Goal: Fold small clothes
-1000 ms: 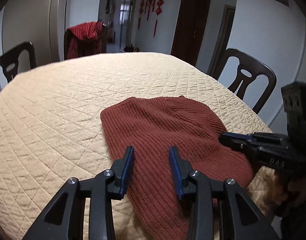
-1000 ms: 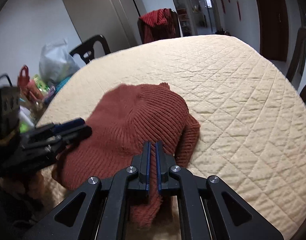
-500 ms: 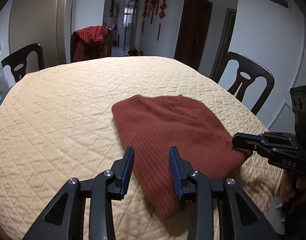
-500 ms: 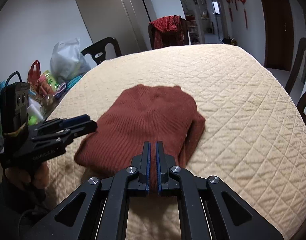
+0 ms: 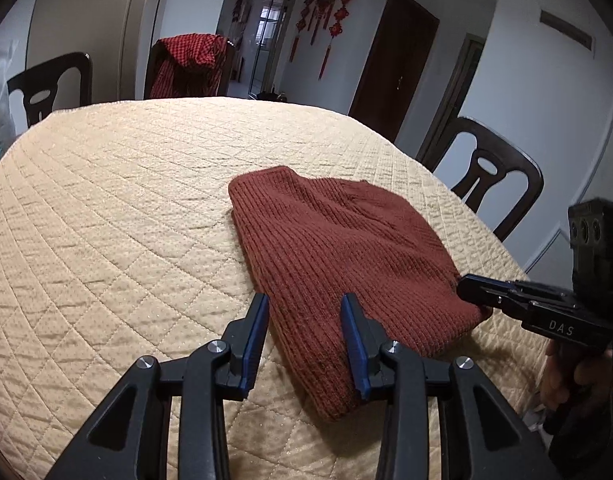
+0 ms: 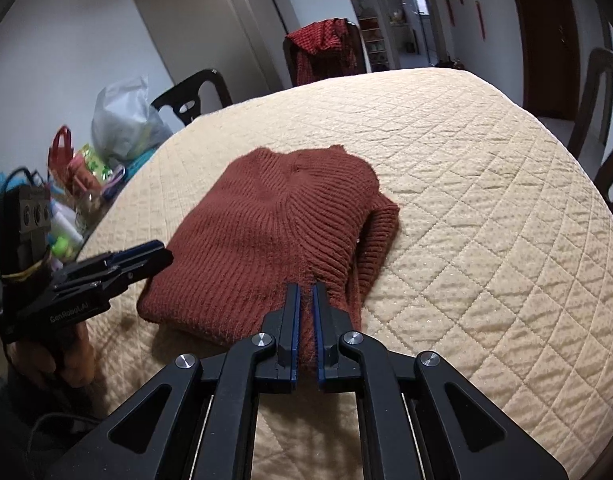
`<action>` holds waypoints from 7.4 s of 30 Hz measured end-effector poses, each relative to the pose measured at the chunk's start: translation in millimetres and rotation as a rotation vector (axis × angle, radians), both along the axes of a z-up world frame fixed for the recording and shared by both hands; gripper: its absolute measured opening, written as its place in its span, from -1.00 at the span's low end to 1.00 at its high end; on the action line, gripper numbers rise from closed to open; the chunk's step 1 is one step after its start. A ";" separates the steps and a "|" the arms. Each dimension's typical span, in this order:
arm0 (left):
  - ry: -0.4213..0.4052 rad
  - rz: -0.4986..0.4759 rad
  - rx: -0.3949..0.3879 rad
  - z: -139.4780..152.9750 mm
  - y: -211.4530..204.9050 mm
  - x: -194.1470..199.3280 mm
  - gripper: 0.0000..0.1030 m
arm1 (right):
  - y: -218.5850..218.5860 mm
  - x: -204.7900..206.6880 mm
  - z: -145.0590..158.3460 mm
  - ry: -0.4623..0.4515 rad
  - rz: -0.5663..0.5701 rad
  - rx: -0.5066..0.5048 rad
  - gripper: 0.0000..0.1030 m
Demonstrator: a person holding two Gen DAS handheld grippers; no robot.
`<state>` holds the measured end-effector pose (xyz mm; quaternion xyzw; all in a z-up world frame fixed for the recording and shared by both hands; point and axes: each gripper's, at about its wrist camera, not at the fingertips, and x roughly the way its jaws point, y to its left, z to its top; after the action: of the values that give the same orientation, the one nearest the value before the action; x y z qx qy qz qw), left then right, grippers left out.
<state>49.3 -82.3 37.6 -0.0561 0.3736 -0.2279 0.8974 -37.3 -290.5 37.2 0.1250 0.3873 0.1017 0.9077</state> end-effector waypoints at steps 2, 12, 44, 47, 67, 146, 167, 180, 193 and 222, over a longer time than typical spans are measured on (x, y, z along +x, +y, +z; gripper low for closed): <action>0.007 0.010 -0.005 0.3 1.9 3.9 -0.23 | -2.0 -0.3 3.6 -0.009 -0.017 0.010 -0.79; 0.030 0.031 -0.026 -3.1 3.5 17.6 -0.23 | -8.7 11.6 4.0 -0.019 -0.041 0.082 -0.42; -0.011 -0.029 -0.031 1.9 -18.1 27.3 -0.20 | -40.1 32.3 4.2 -0.012 -0.108 0.152 -0.84; -0.024 -0.035 -0.046 10.8 -11.3 10.6 -0.20 | -33.2 9.0 18.6 -0.056 -0.056 0.129 -0.84; 0.099 -0.049 -0.060 -27.9 -4.8 -14.0 -0.05 | -6.2 -11.2 -13.5 0.029 0.047 -0.017 -0.88; 0.047 0.023 0.039 -3.0 -30.8 22.0 -0.24 | -25.8 47.2 -14.4 0.107 0.018 0.245 -0.40; -0.011 -0.011 0.061 16.3 -46.3 5.2 -0.29 | -20.0 22.1 3.6 0.048 0.009 0.197 -0.41; -0.032 0.026 0.066 21.3 -29.1 3.5 -0.29 | 5.4 33.8 14.0 0.031 0.058 0.182 -0.41; -0.074 0.122 0.077 31.6 14.7 8.4 -0.30 | 51.7 64.7 23.7 0.010 0.143 0.170 -0.41; -0.126 0.326 0.175 35.1 150.1 66.3 -0.29 | 193.8 187.2 33.7 0.018 0.340 0.172 -0.41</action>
<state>115.6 67.8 72.7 -0.0230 0.3210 -0.0493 0.9455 150.0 -96.7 70.9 0.1360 0.4010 0.2854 0.8598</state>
